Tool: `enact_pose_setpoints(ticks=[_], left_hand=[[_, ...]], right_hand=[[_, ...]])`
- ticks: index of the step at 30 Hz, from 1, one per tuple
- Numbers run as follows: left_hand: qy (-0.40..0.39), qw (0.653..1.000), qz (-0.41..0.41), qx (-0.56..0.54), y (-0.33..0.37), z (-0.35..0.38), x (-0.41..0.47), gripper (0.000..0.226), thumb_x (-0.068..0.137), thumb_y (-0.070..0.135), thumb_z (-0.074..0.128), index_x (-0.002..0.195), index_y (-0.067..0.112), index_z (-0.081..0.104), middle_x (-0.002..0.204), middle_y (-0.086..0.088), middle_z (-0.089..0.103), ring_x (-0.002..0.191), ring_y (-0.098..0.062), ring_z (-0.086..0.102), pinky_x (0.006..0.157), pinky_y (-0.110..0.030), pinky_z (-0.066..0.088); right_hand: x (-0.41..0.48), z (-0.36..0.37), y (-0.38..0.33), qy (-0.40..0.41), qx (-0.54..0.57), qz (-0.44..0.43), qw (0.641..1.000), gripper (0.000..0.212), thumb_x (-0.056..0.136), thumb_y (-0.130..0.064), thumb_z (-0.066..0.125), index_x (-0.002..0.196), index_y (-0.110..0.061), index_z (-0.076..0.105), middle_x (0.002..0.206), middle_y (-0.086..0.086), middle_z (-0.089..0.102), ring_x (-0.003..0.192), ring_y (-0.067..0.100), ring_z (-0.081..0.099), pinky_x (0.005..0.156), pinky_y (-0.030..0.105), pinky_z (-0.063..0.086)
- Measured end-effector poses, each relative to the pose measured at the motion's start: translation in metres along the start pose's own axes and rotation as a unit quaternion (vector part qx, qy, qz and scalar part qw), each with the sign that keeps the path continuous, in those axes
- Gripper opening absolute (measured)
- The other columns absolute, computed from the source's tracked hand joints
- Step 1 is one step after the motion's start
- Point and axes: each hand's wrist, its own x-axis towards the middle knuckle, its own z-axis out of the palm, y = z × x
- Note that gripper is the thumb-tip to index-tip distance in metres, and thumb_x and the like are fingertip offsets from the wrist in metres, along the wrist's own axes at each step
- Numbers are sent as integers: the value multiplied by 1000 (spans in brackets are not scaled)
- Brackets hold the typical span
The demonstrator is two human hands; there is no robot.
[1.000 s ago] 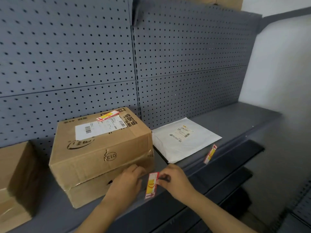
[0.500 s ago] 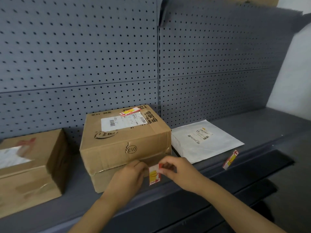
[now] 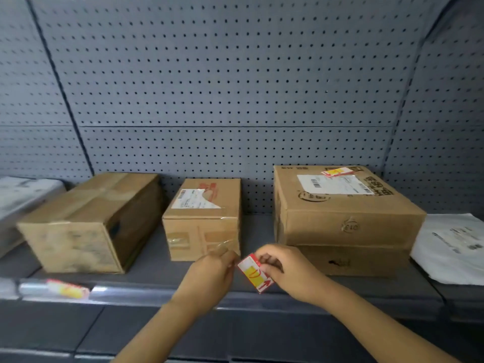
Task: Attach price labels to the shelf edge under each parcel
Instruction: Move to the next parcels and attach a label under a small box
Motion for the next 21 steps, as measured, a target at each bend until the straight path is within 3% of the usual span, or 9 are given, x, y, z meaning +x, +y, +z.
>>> enact_pose_setpoints(ticks=[3,6,12,18,21], left_hand=[[-7,1000,-16,9,-38,-19,-22,18,87,17,50,102,19,61,105,-5,63,90,-30,60,70,-41,51],[-17,1000,-10,14,-75,-31,-38,16,87,16,51,99,17,60,98,-7,63,87,-32,60,67,-42,51],[-24,1000,-6,-5,-115,-33,-69,19,89,11,48,101,13,62,101,-9,64,88,-30,60,68,-38,49],[-36,998,51,-11,-119,-28,-83,30,85,6,53,111,17,63,102,-11,65,89,-33,61,69,-39,50],[-55,996,66,23,-117,-20,-80,36,79,4,54,113,16,64,103,-10,66,88,-33,61,72,-39,51]], right_hand=[[23,39,-25,-6,-11,-9,1000,22,87,-4,60,103,-19,64,96,-4,66,87,3,62,76,22,54],[41,71,-49,-6,-11,-12,1000,23,85,0,60,102,-16,65,96,0,65,84,4,60,73,17,51],[50,112,-72,11,-40,0,999,25,85,-1,60,101,-19,65,91,-8,62,83,0,58,70,11,47],[44,117,-71,21,-71,26,997,26,85,1,59,102,-18,65,94,-3,63,86,7,59,76,27,53],[44,114,-71,28,-75,30,996,29,84,2,59,102,-20,65,95,-4,64,88,6,59,78,26,53]])
